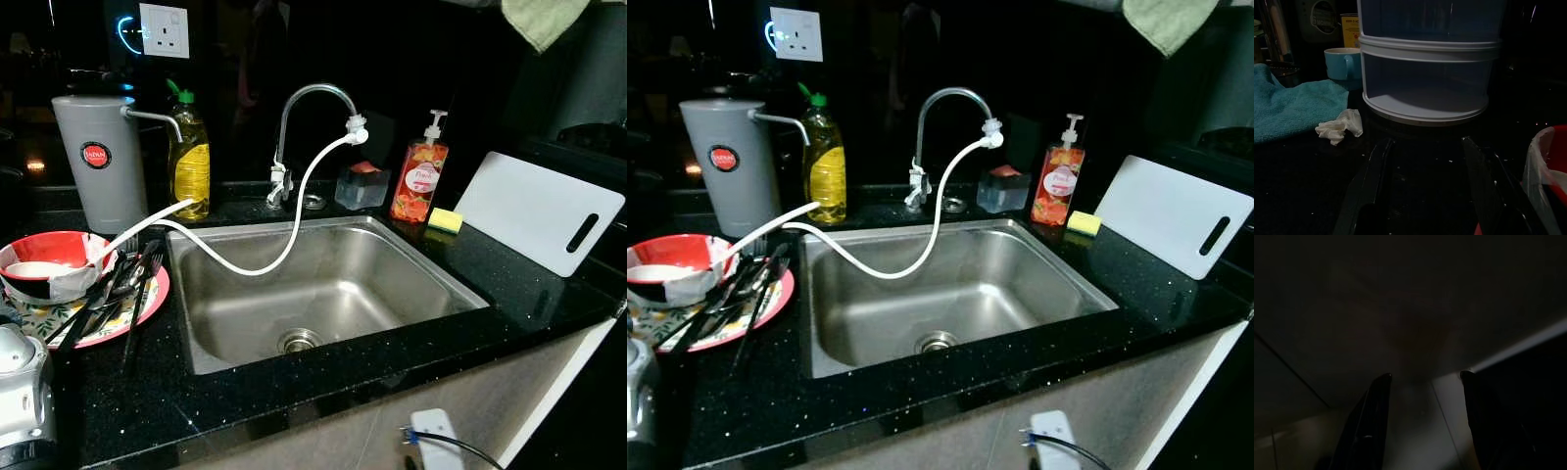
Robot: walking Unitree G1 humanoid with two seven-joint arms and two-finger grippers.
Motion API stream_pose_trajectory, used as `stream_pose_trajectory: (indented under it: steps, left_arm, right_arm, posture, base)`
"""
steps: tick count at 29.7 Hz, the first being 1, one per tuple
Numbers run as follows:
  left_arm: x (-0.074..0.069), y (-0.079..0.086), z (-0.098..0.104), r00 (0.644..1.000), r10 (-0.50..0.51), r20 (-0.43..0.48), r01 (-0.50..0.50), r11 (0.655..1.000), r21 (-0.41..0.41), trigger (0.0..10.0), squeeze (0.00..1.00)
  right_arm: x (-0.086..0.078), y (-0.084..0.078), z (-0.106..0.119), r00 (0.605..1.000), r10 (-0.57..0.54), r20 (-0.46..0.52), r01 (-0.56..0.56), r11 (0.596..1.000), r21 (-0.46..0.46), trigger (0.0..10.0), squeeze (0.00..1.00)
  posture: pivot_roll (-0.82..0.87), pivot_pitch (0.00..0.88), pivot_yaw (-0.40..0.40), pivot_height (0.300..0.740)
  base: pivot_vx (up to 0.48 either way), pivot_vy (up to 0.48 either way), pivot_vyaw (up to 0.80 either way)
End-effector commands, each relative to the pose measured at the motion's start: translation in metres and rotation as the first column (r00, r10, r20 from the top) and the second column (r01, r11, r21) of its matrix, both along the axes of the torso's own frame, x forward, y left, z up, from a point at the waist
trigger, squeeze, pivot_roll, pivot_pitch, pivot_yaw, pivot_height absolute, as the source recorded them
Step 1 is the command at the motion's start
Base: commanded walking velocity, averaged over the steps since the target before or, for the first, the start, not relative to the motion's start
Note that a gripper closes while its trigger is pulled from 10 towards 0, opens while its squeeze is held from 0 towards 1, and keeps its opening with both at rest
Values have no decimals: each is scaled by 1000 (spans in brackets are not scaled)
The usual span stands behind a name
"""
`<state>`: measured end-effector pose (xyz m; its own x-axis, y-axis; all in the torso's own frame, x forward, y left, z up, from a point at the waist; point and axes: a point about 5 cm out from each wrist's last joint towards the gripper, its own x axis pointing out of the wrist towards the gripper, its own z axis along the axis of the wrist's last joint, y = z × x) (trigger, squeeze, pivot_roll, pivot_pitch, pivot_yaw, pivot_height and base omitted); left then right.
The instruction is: Kitchen organization
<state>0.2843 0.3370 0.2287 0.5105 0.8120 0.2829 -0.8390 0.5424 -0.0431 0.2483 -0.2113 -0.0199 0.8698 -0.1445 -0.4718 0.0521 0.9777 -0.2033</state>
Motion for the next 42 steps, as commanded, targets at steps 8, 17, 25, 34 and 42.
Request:
stream_pose_trajectory:
  steps: [8,17,25,34,42]
  left_arm:
    - [-1,-4,-1,1000,-9,-5,9,1000,3,10000,0]
    - [-2,-4,-1,1000,-10,-9,10,1000,7,10000,0]
    - [-2,-4,0,1000,-13,-12,13,1000,7,10000,0]
    - [-3,-1,1,1000,-10,-17,10,1000,7,10000,0]
    - [-3,0,0,1000,-8,-21,8,1000,9,10000,0]
  right_arm:
    - [-30,-54,-13,928,-352,-120,360,932,43,10000,0]
    - [-55,-112,-6,682,-719,-135,730,680,69,10000,0]
    - [-39,-163,51,562,-817,127,820,571,46,10000,0]
    - [5,-176,192,400,-679,616,801,585,125,10000,0]
    - [49,-126,258,472,-445,761,542,827,148,10000,0]
  posture:
    - [-78,0,-115,740]
    - [-82,0,-112,740]
    - [-81,0,-105,740]
    - [-80,0,-102,740]
    - [-74,0,-103,740]
  base:
    - [0,0,0]
    - [0,0,0]
    - [0,0,0]
    - [0,0,0]
    - [0,0,0]
